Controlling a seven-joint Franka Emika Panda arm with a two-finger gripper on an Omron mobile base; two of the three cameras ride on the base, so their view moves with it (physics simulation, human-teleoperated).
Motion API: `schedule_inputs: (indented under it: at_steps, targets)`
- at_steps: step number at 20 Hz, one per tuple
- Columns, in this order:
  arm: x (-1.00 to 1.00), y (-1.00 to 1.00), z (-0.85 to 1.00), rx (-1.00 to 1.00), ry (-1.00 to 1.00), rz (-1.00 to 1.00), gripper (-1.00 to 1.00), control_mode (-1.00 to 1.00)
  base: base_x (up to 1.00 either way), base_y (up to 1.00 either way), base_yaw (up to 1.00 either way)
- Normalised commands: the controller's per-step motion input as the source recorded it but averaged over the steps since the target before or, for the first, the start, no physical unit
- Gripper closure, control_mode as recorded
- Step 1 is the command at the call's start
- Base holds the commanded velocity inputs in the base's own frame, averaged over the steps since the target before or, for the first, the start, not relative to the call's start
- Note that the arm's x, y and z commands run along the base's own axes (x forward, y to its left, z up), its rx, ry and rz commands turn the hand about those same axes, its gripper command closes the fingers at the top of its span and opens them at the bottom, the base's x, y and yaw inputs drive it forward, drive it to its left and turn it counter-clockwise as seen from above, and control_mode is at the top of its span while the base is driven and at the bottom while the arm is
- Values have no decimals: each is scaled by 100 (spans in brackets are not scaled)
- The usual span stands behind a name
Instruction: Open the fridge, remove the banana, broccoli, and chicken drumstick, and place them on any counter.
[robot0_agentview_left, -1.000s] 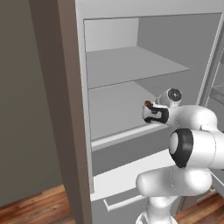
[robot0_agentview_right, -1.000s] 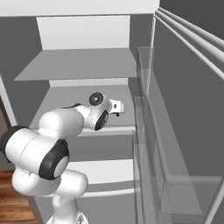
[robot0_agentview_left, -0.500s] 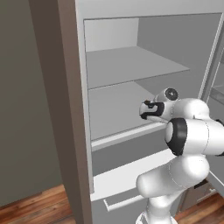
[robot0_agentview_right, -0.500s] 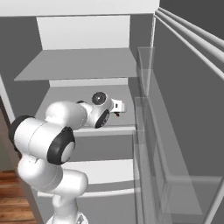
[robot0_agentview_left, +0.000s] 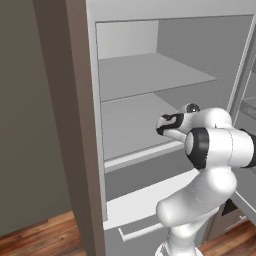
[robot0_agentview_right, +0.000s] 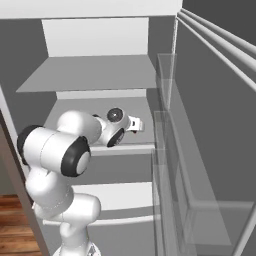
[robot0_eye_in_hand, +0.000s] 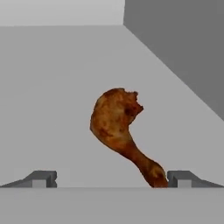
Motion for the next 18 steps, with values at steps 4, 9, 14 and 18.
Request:
schedule_inputs:
  at_steps: [4, 9, 14, 18]
  targets:
    - [27, -8, -9, 4, 0, 0, -100, -100, 0, 0, 0]
    - [31, -18, -2, 5, 0, 0, -100, -100, 0, 0, 0]
    - [29, -21, -7, 2, 2, 1, -100, -100, 0, 0, 0]
    - [18, -2, -41, 0, 10, 3, -100, -100, 0, 0, 0]
